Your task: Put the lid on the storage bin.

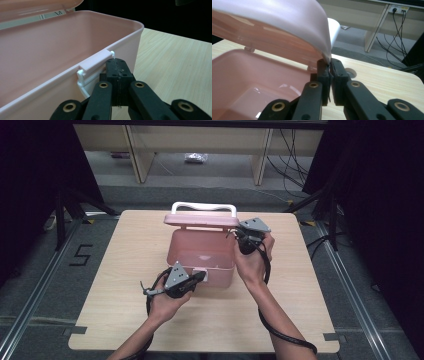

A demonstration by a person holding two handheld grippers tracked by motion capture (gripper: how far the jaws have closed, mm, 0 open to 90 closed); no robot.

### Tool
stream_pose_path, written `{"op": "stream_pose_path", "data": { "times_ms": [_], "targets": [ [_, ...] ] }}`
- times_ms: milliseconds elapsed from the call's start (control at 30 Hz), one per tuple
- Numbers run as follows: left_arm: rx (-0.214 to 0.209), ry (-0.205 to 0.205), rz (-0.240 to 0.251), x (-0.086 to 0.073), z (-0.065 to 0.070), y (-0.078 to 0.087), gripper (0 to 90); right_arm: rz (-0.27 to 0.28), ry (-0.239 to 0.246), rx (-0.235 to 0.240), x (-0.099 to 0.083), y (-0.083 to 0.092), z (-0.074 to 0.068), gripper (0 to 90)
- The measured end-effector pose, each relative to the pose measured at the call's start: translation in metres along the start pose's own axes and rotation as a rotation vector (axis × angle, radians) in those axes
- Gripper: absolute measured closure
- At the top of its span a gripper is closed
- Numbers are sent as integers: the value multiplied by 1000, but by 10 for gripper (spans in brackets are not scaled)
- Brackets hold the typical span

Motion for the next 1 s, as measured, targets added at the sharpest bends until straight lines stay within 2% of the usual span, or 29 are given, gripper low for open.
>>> {"op": "stream_pose_path", "data": {
  "times_ms": [133, 167, 233, 300, 333, 467, 533, 567, 600, 633, 667, 767, 800, 833, 900, 1000],
  "targets": [
    [-2, 5, 3, 0, 0, 0, 895, -5, 0, 7, -1, 1, 0, 870],
    [-2, 6, 5, 0, 0, 0, 895, -11, -18, 5, -2, 2, -1, 868],
    [-1, 7, 5, 0, 0, 0, 895, -13, -18, 3, -2, 3, -1, 868],
    [-1, 7, 5, 0, 0, 0, 895, -7, 9, 10, -3, 2, 1, 868],
    [-1, 7, 5, 0, 0, 0, 895, -14, -18, 5, -4, 3, -1, 867],
    [-4, 12, 1, 2, 0, 2, 895, -17, -18, 8, -6, 4, -1, 866],
    [-8, 19, 12, 6, 0, 5, 894, -23, -11, 10, -7, 5, -1, 866],
    [-9, 22, 15, 8, 0, 6, 894, -27, -26, 10, -8, 6, -2, 865],
    [-16, 31, 44, 12, 0, 8, 894, -26, -15, 9, -8, 6, -1, 865],
    [-12, 27, 47, 15, 0, 10, 895, -26, -14, 8, -9, 6, -1, 865],
    [-8, 25, 57, 18, -1, 12, 895, -31, -30, 9, -10, 7, -2, 864],
    [19, 33, 94, 29, -8, 18, 895, -40, -31, 4, -12, 9, -3, 864],
    [36, 30, 107, 32, -12, 21, 896, -31, -17, 13, -13, 9, -2, 864],
    [45, 32, 119, 34, -15, 22, 896, -41, -44, 17, -15, 10, -4, 865],
    [77, 34, 129, 38, -23, 25, 896, -46, -24, 11, -16, 11, -3, 864],
    [122, 51, 150, 42, -34, 29, 896, -55, -34, 26, -21, 13, -5, 864]
  ]
}}
Point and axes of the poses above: each handheld gripper's, and its own axes: y roughly backward along the jaws, x roughly out of its top, z roughly to its right, the point moved 5 cm from there along -y, roughly forward along the jaws, and after that the axes turned 13 degrees about z, right-handed, at the moved point
